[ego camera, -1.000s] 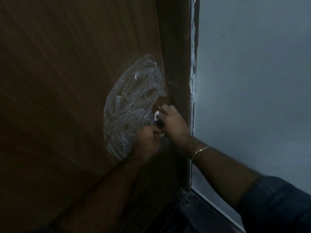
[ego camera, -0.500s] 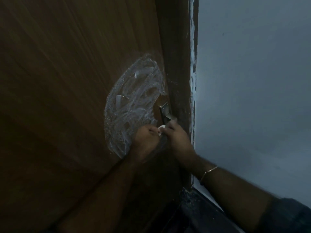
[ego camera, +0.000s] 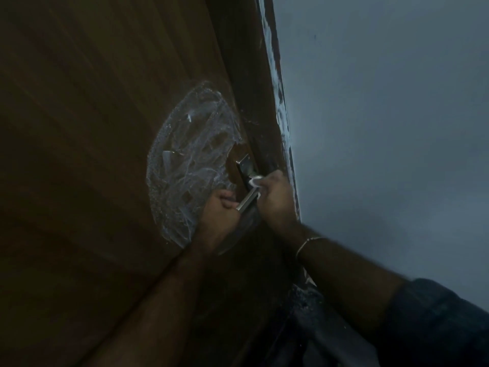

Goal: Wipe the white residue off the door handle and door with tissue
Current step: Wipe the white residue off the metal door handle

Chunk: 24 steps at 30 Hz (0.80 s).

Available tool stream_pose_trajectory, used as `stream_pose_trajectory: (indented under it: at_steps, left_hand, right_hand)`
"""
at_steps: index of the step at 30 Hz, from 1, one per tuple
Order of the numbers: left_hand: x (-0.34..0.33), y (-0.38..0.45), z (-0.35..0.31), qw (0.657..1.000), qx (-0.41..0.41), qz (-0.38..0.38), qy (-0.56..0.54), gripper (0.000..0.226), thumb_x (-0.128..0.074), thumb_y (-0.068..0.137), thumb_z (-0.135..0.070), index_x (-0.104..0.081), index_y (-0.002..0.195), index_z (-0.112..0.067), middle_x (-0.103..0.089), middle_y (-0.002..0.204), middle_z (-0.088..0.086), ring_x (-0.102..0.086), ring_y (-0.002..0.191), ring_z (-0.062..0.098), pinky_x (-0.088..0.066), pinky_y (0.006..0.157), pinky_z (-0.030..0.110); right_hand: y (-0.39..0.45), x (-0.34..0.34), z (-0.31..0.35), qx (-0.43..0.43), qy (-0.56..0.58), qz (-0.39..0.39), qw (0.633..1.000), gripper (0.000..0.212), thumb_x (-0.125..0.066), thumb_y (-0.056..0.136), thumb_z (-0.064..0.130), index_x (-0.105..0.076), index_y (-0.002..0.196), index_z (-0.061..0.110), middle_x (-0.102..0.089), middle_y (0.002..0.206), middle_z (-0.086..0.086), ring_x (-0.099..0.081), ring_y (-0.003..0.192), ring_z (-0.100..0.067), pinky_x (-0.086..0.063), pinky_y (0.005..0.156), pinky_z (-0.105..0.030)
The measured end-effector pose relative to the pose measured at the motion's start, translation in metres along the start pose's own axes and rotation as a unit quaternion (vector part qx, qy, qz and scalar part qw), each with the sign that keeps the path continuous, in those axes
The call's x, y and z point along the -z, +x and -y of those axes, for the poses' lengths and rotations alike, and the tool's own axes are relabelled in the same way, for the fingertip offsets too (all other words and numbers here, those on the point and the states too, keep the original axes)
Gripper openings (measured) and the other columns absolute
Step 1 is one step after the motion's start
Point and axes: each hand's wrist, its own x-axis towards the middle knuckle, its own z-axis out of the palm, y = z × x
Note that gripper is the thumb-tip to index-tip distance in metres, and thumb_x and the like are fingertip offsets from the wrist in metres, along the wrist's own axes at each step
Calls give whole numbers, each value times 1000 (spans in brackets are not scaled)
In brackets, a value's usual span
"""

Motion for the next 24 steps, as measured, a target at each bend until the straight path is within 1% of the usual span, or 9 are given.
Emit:
stream_pose_trajectory:
  at_steps: [3,6,8,10,14,17,19,21,24]
  left_hand:
    - [0,2,2,1000,13,-11,-25,37,-63,85,0,-51,114,-21,-67,104,11,-66,95,22,-54,76,35]
    - [0,0,2,999,15,-14,-29,33,-60,85,4,-51,109,-18,-66,108,17,-66,99,29,-56,86,42]
    - [0,-1,1,999,22,-2,-43,33,-61,85,3,-52,111,-15,-68,103,14,-67,94,26,-56,80,38]
    - [-1,1,-1,998,32,3,-49,33,-58,86,4,-52,113,-14,-68,103,12,-67,94,24,-55,79,36]
    - [-1,0,2,998,36,-6,-41,28,-55,88,6,-53,108,-15,-67,104,13,-66,96,24,-55,79,37]
    - [-2,3,4,999,26,-9,-47,24,-54,89,5,-57,103,-15,-67,100,15,-65,89,23,-54,71,34]
    - [-2,5,5,999,20,0,-45,23,-57,89,1,-60,108,-12,-68,94,9,-65,84,19,-52,69,28]
    - [-3,6,6,1000,13,4,-8,27,-58,89,-1,-62,113,-12,-68,94,5,-65,86,17,-51,71,27]
    - [-6,6,7,999,-12,0,43,28,-54,91,-2,-65,114,-14,-67,99,2,-63,92,16,-49,70,23]
  right_hand:
    - [-34,-8,6,96,22,76,992,20,-58,92,5,-72,105,2,-63,103,-13,-60,91,-18,-50,84,-24]
    - [-24,2,3,46,55,138,988,16,-66,90,9,-76,103,8,-66,96,-7,-57,81,-2,-49,77,-21]
    - [0,14,3,30,45,118,992,16,-69,88,8,-76,102,10,-62,96,0,-53,79,3,-46,74,-14]
    - [30,18,3,64,-47,80,994,21,-68,87,5,-73,107,9,-59,102,-3,-53,87,-6,-42,79,-14]
    - [36,-1,8,112,-205,141,962,20,-62,89,9,-68,107,4,-59,112,-12,-58,101,-25,-45,89,-31]
    - [-10,-9,4,194,-141,164,957,16,-62,87,13,-70,99,5,-60,110,-13,-53,101,-25,-45,87,-36]
    - [-12,-5,0,123,-24,82,989,16,-61,85,6,-72,96,5,-61,104,-8,-53,94,-14,-47,83,-22]
    - [7,-1,-2,-50,85,-50,994,23,-60,84,-3,-74,99,6,-64,101,-3,-58,91,-10,-46,81,-9]
    - [18,-7,1,-265,224,-123,930,28,-59,88,-4,-73,109,8,-69,100,-2,-66,98,-20,-54,88,-27]
